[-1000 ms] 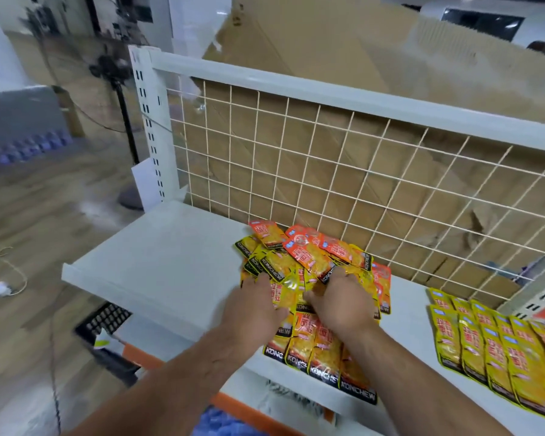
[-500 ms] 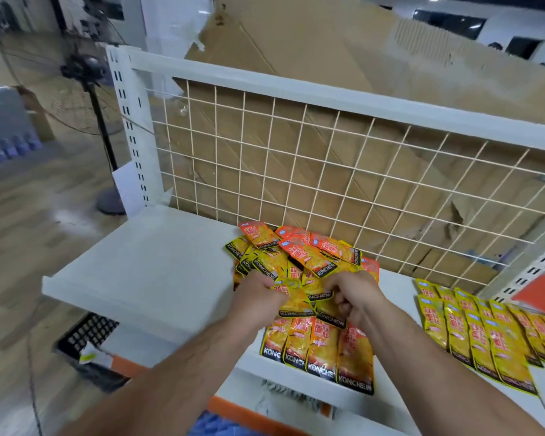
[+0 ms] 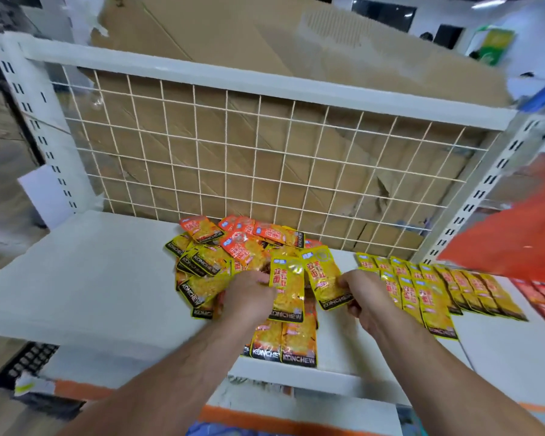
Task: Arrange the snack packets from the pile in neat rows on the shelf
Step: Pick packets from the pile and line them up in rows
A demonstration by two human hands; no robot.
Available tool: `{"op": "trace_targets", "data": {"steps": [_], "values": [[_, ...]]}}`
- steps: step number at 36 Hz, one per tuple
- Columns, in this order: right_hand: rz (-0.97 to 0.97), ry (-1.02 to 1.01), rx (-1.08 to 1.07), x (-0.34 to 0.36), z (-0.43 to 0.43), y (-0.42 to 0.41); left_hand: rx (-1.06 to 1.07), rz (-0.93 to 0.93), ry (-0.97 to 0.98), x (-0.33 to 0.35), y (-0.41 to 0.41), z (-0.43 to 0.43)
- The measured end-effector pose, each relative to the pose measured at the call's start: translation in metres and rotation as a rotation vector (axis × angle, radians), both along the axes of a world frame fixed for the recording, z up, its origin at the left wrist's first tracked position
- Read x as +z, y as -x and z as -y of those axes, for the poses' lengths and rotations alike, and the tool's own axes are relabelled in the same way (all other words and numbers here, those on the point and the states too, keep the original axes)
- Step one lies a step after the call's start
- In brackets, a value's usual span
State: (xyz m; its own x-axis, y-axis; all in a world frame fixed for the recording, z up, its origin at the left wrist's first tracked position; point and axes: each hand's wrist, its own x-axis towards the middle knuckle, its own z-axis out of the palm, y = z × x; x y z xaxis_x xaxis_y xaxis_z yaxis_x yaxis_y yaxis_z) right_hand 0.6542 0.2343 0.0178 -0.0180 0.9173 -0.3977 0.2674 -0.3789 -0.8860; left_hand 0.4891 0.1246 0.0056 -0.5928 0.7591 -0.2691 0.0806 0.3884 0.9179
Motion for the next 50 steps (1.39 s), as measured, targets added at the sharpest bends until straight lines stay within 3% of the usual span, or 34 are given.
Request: {"op": "trace_targets", "data": {"steps": [12,27,33,42,50], "values": [[0.017,-0.047,0.193,-0.013,-0.025,-0.121,0.016,0.0,-0.021,0.001,-0.114,-0.05],[0.162,-0.096,0.14,-0.021,-0.094,-0.303,0.03,-0.056,0.001,-0.023,-0.283,-0.13],[0.21,-0.072,0.159,-0.023,-0.109,-0.346,-0.05,-0.21,0.107,-0.021,-0.315,-0.164],[0.124,-0.015,0.144,-0.026,-0.114,-0.361,-0.198,-0.583,0.223,-0.028,-0.325,-0.176],[0.251,-0.052,0.2,-0.025,-0.117,-0.358,-0.22,-0.66,0.235,-0.027,-0.329,-0.177]]}}
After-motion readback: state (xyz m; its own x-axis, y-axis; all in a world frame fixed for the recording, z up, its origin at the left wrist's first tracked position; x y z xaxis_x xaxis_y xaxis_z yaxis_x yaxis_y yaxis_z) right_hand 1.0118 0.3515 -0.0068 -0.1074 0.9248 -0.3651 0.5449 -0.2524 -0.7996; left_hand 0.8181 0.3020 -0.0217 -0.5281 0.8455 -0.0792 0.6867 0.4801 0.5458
